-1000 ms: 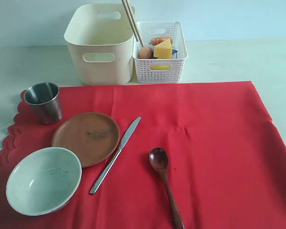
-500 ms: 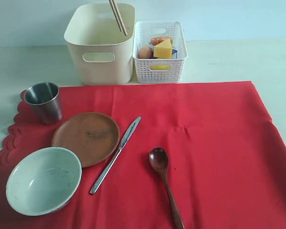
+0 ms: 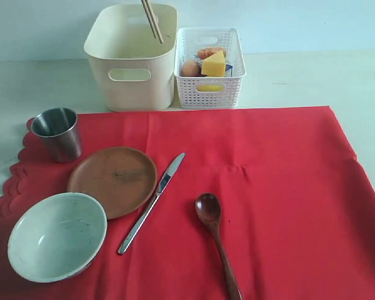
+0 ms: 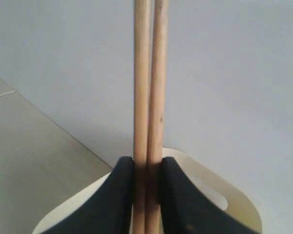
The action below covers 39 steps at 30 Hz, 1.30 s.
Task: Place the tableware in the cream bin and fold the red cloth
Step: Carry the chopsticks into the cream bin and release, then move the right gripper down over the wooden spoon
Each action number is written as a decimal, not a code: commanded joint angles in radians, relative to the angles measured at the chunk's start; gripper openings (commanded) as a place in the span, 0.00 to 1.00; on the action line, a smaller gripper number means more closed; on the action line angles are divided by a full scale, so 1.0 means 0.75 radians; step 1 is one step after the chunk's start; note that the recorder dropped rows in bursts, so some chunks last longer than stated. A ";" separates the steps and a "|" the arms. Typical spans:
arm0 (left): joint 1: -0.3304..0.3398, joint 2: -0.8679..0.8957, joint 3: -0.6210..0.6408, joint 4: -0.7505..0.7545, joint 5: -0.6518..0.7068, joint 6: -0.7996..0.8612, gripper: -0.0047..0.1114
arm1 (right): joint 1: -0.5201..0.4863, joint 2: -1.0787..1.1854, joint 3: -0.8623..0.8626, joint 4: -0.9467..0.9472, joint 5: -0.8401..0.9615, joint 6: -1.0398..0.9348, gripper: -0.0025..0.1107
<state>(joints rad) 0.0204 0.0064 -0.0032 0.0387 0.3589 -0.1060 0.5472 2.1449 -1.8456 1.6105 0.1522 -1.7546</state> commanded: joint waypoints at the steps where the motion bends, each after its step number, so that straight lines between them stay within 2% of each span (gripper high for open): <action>1: 0.000 -0.009 0.004 0.004 -0.009 -0.003 0.04 | 0.031 0.037 -0.057 0.050 -0.106 -0.033 0.02; 5: 0.000 -0.009 0.004 0.004 -0.009 -0.003 0.04 | 0.061 0.056 -0.077 0.047 -0.203 -0.033 0.02; 30: 0.000 -0.009 0.004 0.004 -0.009 -0.003 0.04 | 0.061 0.183 -0.077 0.049 -0.210 0.078 0.03; 32: 0.000 -0.009 0.004 0.004 -0.009 -0.003 0.04 | 0.061 0.183 -0.077 0.049 -0.210 0.078 0.08; 38: 0.000 -0.009 0.004 0.004 -0.009 -0.003 0.04 | 0.061 0.164 -0.077 0.049 -0.210 0.078 0.36; 39: 0.000 -0.009 0.004 0.004 -0.009 -0.003 0.04 | 0.061 0.151 -0.073 0.049 -0.210 0.084 0.38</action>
<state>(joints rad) 0.0204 0.0064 -0.0032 0.0387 0.3589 -0.1060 0.5916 2.2851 -1.8971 1.6488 -0.0052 -1.7018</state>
